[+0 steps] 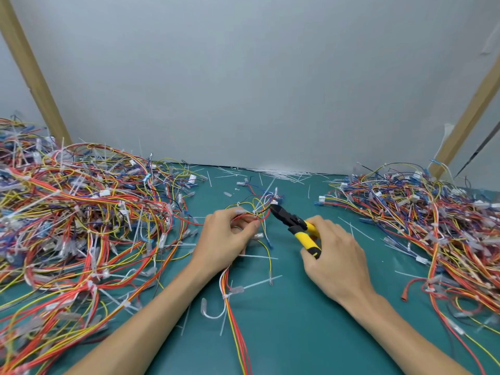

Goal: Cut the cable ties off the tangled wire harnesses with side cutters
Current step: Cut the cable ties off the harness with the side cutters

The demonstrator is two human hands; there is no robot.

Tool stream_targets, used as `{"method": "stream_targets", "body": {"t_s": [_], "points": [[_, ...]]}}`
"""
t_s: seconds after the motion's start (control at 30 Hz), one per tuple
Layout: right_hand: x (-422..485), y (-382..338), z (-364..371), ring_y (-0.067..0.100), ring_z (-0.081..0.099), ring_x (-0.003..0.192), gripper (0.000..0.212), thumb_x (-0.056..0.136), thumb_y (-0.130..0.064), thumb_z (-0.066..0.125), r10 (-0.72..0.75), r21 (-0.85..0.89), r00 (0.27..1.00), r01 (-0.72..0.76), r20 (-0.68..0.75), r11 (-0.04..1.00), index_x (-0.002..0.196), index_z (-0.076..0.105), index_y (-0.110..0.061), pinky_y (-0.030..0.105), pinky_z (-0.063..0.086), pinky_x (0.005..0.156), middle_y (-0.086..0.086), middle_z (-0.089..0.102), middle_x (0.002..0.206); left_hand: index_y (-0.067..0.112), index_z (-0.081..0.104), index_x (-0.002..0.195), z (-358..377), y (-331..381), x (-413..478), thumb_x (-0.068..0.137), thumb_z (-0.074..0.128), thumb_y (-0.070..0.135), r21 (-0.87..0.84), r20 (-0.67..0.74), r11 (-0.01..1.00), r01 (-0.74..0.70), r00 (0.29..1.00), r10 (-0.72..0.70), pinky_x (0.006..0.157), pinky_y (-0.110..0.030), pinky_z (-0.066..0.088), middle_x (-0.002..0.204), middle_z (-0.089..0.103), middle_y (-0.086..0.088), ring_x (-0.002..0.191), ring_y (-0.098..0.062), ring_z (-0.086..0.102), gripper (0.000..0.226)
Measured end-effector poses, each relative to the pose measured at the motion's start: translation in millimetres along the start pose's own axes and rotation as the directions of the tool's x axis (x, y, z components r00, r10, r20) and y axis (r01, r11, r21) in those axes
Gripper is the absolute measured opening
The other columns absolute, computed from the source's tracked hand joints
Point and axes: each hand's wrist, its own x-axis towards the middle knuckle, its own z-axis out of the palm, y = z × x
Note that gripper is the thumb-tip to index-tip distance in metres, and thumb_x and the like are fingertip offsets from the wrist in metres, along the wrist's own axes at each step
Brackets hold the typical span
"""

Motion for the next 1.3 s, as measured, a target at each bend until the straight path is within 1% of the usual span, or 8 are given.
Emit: {"method": "stream_targets", "body": {"t_s": [0.07,0.23,0.47,0.7,0.9,1.0,1.13,1.3], "points": [[-0.8,-1.8,0.6,0.022,0.048,0.079,0.035,0.072,-0.020,0.068,-0.054,-0.043,0.998,0.054,0.016,0.998,0.104,0.055,-0.028,0.031,0.030,0.065,-0.010,0.051,0.081,0.017,0.066,0.070,-0.2,-0.2,-1.4,0.085,0.069,0.015,0.062,-0.028,0.995,-0.075,0.997,0.077,0.052,-0.023,0.044,0.061,0.067,0.014,0.046,-0.010,0.057,0.016],[-0.6,-2.5,0.8,0.022,0.047,0.085,0.039,0.073,-0.021,0.066,-0.038,-0.069,0.997,0.043,0.070,0.997,0.109,0.055,-0.027,0.031,0.030,0.068,-0.009,0.048,0.088,0.031,0.057,0.065,2.2,1.8,-4.3,0.085,0.069,0.011,0.148,-0.005,0.973,-0.176,0.984,0.179,0.052,-0.004,0.032,0.052,0.056,0.031,0.045,0.003,0.051,0.031],[-0.6,-2.9,-1.1,0.020,0.046,0.086,0.037,0.075,-0.023,0.064,-0.051,-0.041,0.992,0.057,0.117,0.998,0.110,0.053,-0.028,0.030,0.029,0.069,-0.011,0.046,0.087,0.024,0.062,0.067,2.4,-1.4,-2.4,0.086,0.069,0.016,0.204,0.026,0.961,-0.186,0.982,0.185,0.051,-0.009,0.030,0.052,0.056,0.014,0.047,-0.005,0.047,0.022],[-0.8,-4.2,-0.9,0.024,0.048,0.076,0.019,0.075,-0.020,0.057,-0.056,-0.036,0.990,0.061,0.132,0.997,0.089,0.047,-0.028,0.033,0.032,0.058,-0.006,0.052,0.075,0.018,0.067,0.076,0.1,1.6,-5.1,0.086,0.068,0.015,0.277,0.079,0.935,-0.222,0.975,0.208,0.050,-0.007,0.029,0.053,0.051,0.036,0.047,0.007,0.047,0.011],[1.1,4.9,-3.4,0.021,0.040,0.068,0.023,0.071,-0.016,0.064,-0.148,-0.104,0.984,0.158,0.097,0.982,0.089,0.052,-0.024,0.030,0.025,0.058,-0.008,0.048,0.072,0.023,0.065,0.075,1.3,-0.9,-5.0,0.088,0.067,0.021,0.297,0.094,0.934,-0.200,0.979,0.180,0.049,-0.013,0.026,0.050,0.051,0.027,0.048,0.001,0.045,0.013],[2.4,7.3,-4.5,0.022,0.040,0.068,0.020,0.074,-0.017,0.061,-0.151,-0.089,0.980,0.164,0.132,0.982,0.086,0.048,-0.026,0.032,0.029,0.055,-0.007,0.047,0.070,0.021,0.070,0.079,0.7,-0.6,-5.1,0.086,0.069,0.020,0.261,0.117,0.945,-0.196,0.978,0.171,0.050,-0.017,0.027,0.046,0.049,0.017,0.047,-0.002,0.044,0.007],[5.2,11.4,-4.4,0.023,0.038,0.064,0.027,0.076,-0.017,0.060,-0.120,-0.046,0.981,0.129,0.152,0.991,0.077,0.036,-0.030,0.033,0.032,0.051,-0.007,0.041,0.062,0.021,0.071,0.082,0.2,1.7,-4.2,0.087,0.070,0.023,0.065,0.234,0.991,-0.120,0.967,0.102,0.049,-0.014,0.035,0.063,0.069,0.013,0.043,0.003,0.051,0.005],[6.8,13.7,-3.8,0.025,0.041,0.064,0.019,0.076,-0.017,0.058,-0.079,-0.002,0.988,0.080,0.134,0.997,0.079,0.042,-0.028,0.034,0.039,0.053,-0.006,0.047,0.063,0.025,0.053,0.087,1.8,0.4,-5.2,0.092,0.062,0.034,-0.036,0.158,0.997,-0.063,0.985,0.068,0.062,-0.024,0.051,0.075,0.074,0.006,0.059,-0.011,0.070,0.014]]}}
